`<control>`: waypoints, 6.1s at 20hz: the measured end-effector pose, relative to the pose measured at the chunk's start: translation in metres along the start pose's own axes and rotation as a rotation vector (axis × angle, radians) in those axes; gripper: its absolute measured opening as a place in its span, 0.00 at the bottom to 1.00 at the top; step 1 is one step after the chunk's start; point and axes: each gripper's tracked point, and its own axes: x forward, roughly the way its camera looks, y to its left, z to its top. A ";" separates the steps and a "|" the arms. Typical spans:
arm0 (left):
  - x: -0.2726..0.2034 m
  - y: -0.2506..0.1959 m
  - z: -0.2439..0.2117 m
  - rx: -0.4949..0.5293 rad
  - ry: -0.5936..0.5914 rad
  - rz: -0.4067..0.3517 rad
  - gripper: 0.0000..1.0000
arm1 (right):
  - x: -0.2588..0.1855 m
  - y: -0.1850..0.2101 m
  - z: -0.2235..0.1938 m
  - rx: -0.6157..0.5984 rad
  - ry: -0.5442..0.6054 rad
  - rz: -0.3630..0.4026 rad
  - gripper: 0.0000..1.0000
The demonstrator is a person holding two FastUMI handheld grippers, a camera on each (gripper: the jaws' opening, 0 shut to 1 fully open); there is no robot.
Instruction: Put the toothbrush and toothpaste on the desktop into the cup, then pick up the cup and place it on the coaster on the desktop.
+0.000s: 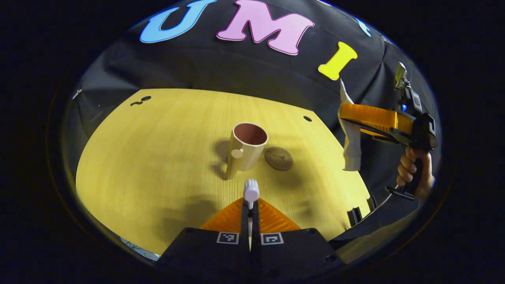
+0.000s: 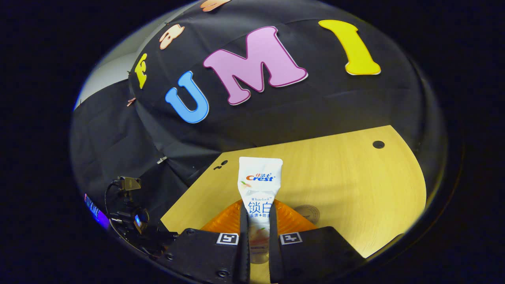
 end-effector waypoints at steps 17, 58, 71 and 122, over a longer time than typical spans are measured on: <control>-0.056 -0.004 0.018 -0.088 -0.094 0.153 0.06 | 0.160 0.019 -0.010 -0.059 -0.012 0.154 0.23; -0.029 -0.019 0.136 0.029 -0.299 0.031 0.06 | 0.026 -0.055 -0.079 -0.131 0.143 -0.031 0.55; 0.008 -0.029 0.194 0.055 -0.369 0.015 0.06 | -0.035 -0.091 -0.101 -0.038 0.160 -0.115 0.55; 0.118 0.029 0.034 0.338 0.210 0.041 0.72 | -0.057 -0.146 -0.128 0.066 0.157 -0.237 0.55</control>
